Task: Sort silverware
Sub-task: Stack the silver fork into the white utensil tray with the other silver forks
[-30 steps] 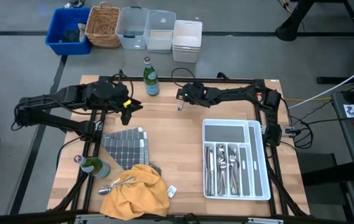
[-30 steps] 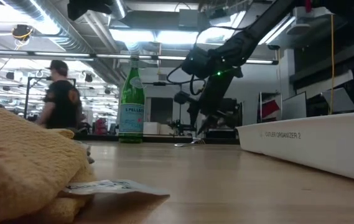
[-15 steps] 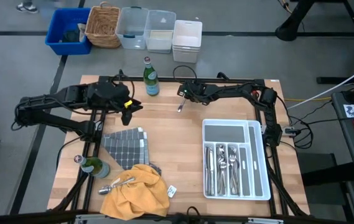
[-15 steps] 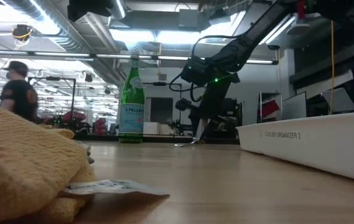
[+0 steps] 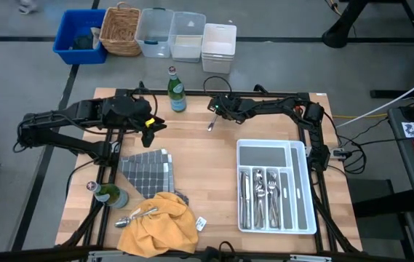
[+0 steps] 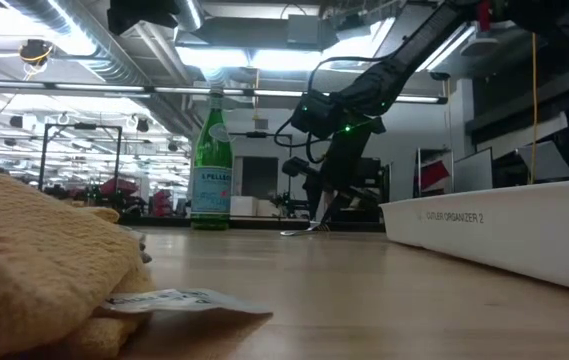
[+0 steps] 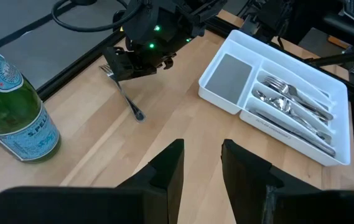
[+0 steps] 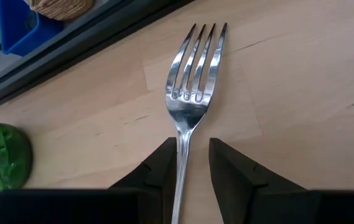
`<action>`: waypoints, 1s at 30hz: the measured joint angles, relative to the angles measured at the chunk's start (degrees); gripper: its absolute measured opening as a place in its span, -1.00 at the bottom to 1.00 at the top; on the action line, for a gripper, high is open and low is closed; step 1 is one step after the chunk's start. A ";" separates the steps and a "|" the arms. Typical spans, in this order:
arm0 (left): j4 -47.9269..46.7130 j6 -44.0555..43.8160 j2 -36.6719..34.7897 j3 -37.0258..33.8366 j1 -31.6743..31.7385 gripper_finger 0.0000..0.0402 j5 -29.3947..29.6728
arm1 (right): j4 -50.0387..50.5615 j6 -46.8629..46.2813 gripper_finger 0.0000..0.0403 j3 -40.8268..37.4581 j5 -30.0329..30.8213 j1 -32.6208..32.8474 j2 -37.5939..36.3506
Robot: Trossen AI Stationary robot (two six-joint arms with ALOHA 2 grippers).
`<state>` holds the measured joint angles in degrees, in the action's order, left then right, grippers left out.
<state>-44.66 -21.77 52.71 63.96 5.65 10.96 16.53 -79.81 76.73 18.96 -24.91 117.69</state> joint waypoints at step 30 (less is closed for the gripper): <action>0.22 -0.08 -0.02 0.00 0.02 -0.53 0.00 | -0.66 -1.20 -0.53 1.00 -1.47 0.07 2.00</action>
<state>-44.45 -21.85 52.69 63.96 5.67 10.96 15.88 -81.01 77.73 17.49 -24.84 119.69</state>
